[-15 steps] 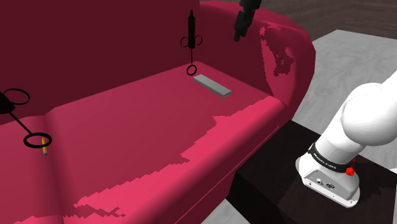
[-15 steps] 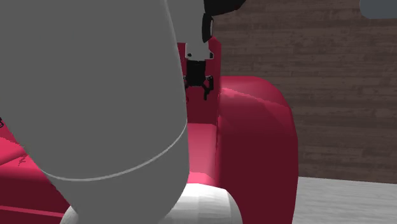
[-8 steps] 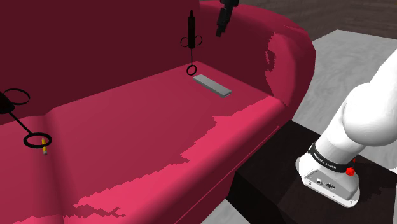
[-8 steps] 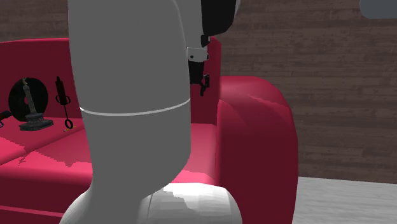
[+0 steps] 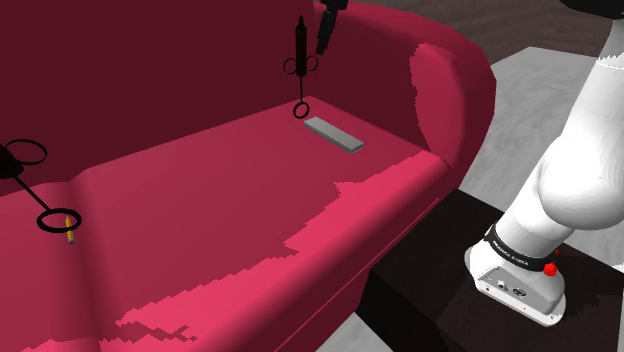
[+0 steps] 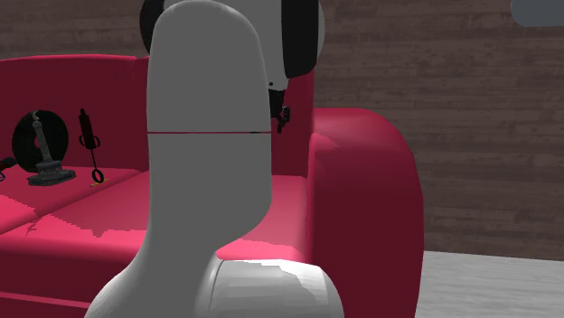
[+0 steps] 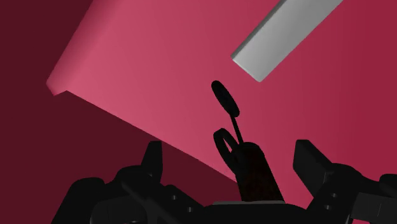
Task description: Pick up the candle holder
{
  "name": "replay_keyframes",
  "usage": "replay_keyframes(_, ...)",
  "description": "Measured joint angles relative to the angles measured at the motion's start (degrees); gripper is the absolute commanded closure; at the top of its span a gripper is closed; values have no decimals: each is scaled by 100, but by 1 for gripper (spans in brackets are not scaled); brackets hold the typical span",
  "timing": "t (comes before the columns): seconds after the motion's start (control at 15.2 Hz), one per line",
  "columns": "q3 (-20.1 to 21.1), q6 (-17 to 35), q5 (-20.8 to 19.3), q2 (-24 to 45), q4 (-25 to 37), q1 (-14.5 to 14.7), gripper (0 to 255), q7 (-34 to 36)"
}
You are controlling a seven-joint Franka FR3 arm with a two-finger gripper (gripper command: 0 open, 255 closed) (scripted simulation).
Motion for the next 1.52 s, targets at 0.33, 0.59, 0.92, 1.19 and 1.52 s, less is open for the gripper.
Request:
replay_keyframes(0.33, 7, 349, 21, -17, -368, 6, 0, -80)
replay_keyframes(0.59, 5, 408, 26, -15, -425, 5, 255, -95)
replay_keyframes(0.92, 4, 411, 26, -19, -425, 3, 255, -96)
replay_keyframes(1.19, 6, 381, 24, -11, -386, 6, 255, -84)
replay_keyframes(1.52, -1, 34, 12, 21, -9, -7, 255, -37)
